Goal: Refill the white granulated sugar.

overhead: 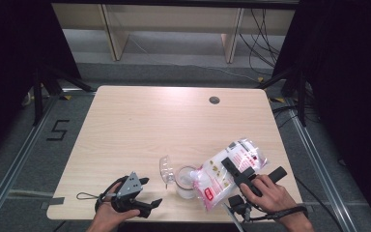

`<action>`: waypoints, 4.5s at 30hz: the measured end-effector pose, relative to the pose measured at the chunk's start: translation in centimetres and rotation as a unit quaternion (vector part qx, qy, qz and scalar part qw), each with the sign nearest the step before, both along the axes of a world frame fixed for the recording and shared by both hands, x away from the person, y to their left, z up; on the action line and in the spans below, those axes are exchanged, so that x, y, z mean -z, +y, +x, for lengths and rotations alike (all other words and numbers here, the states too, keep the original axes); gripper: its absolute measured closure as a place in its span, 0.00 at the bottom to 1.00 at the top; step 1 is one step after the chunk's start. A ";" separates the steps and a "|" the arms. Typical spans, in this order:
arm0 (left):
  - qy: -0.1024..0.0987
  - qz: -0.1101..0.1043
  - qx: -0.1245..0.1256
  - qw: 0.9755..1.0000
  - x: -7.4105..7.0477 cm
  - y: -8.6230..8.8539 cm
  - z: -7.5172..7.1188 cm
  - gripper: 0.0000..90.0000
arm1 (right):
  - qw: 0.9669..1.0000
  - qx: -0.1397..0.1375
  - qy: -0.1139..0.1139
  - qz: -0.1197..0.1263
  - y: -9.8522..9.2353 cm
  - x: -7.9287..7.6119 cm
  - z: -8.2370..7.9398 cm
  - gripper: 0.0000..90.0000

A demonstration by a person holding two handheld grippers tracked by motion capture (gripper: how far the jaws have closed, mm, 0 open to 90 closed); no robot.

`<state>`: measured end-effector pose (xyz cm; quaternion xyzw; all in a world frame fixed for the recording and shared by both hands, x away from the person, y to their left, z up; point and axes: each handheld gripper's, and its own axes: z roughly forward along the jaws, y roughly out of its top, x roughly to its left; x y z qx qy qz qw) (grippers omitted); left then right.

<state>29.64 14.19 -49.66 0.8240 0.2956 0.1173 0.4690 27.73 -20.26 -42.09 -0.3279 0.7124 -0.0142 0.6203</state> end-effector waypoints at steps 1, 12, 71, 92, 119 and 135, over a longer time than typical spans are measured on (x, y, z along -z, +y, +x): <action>0.000 0.004 0.001 1.000 0.0 0.1 0.0 0.18 | 1.000 0.001 0.000 0.000 0.0 0.0 0.0 0.69; 0.006 0.008 0.004 1.000 -0.1 0.1 0.0 0.18 | 1.000 0.009 0.003 0.011 -0.2 0.1 -0.1 0.69; 0.003 0.005 0.000 1.000 0.0 0.0 0.0 0.18 | 1.000 -0.002 0.008 0.006 -0.3 -0.4 -0.1 0.72; 0.005 0.009 0.000 1.000 0.0 0.2 0.0 0.18 | 1.000 0.000 0.009 0.005 -0.2 -0.4 -0.1 0.73; -0.003 0.011 0.002 1.000 -0.1 0.2 0.1 0.18 | 1.000 0.002 0.007 0.003 -0.4 -0.5 -0.2 0.74; -0.002 0.010 0.002 1.000 -0.1 0.2 0.1 0.18 | 1.000 0.000 0.006 0.002 -0.4 -0.5 -0.1 0.74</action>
